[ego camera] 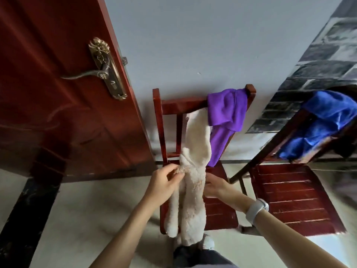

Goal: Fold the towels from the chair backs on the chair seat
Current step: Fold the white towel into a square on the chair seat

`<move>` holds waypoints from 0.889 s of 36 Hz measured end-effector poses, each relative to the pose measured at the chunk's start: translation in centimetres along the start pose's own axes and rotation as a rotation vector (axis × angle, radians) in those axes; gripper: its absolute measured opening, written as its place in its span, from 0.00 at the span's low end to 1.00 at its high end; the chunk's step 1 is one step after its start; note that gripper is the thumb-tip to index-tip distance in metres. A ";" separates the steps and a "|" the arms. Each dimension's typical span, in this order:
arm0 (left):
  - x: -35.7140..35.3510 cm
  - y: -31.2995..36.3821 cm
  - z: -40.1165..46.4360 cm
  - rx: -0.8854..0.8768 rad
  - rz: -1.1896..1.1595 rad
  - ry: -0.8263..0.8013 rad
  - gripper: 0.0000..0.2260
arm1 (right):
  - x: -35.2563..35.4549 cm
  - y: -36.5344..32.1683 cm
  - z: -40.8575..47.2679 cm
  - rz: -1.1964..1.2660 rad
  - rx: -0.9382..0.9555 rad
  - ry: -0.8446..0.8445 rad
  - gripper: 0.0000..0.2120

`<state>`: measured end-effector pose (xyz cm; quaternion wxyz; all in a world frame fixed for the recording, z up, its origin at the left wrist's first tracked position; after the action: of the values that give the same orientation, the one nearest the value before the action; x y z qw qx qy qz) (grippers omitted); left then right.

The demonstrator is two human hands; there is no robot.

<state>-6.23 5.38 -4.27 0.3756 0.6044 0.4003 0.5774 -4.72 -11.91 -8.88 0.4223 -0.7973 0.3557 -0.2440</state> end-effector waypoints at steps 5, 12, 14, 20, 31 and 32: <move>-0.4 0.8 1.5 0.021 -0.062 -0.121 0.03 | 0.8 -1.1 -0.1 0.148 0.114 0.134 0.14; -3.7 -1.2 2.3 0.063 0.206 -0.308 0.14 | 4.5 -1.9 -2.5 0.101 0.229 0.271 0.05; -5.3 -0.6 2.1 0.076 0.163 -0.397 0.26 | 4.8 -2.2 -3.6 -0.014 0.238 0.236 0.08; -10.2 1.1 3.0 0.033 0.049 -0.672 0.20 | 6.7 -4.0 -6.0 -0.102 0.320 0.292 0.16; -12.2 4.3 5.5 0.543 -0.509 -0.062 0.04 | 9.8 5.9 -8.8 -0.051 -0.040 0.664 0.11; -12.4 4.6 5.6 0.578 -0.554 -0.070 0.07 | 9.1 7.1 -8.4 -0.047 -0.103 0.577 0.15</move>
<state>-0.56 -7.78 -5.25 0.3450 0.5738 0.6809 0.2969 -7.36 -25.87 -9.69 0.2569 -0.7233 0.4543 -0.4521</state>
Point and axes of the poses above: each hand's wrist, its own z-axis towards the middle knuckle, its own x-axis out of the back of the hand, y = z × x, the point moved 5 cm from there along z, towards the middle knuckle
